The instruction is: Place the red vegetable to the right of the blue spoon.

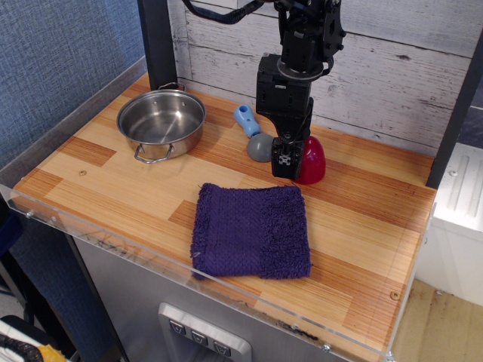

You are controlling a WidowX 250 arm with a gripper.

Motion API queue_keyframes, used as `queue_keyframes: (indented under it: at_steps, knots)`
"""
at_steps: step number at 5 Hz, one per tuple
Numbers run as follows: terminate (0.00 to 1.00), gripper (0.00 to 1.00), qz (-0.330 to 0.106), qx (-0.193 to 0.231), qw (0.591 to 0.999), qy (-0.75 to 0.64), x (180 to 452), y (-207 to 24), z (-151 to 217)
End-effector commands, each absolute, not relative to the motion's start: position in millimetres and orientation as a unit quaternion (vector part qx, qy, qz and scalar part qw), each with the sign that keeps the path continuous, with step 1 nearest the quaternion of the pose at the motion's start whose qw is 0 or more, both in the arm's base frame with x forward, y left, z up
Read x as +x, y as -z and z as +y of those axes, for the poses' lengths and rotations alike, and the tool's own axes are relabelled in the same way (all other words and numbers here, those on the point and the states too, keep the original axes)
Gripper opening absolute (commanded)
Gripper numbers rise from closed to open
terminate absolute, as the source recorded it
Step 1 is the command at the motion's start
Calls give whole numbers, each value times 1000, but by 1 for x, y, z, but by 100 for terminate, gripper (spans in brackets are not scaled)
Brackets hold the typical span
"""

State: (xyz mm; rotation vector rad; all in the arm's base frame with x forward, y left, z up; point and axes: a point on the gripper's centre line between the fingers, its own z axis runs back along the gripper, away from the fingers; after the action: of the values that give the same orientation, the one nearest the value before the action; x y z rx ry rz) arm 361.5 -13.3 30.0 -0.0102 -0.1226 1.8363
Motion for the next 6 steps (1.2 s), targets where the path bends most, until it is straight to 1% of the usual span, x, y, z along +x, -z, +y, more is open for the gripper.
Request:
queue_keyframes:
  at_steps: [1, 2, 3, 4, 6]
  knots:
    - [0, 100, -68, -51, 593, -801, 356, -82, -7]
    - [0, 100, -72, -69, 586, -804, 347, -114, -3]
    - [0, 100, -78, -78, 585, -804, 329, -147, 2]
    - [0, 100, -94, -88, 575, -808, 300, -176, 12]
    - [0, 100, -94, -88, 575, -808, 300, -176, 12]
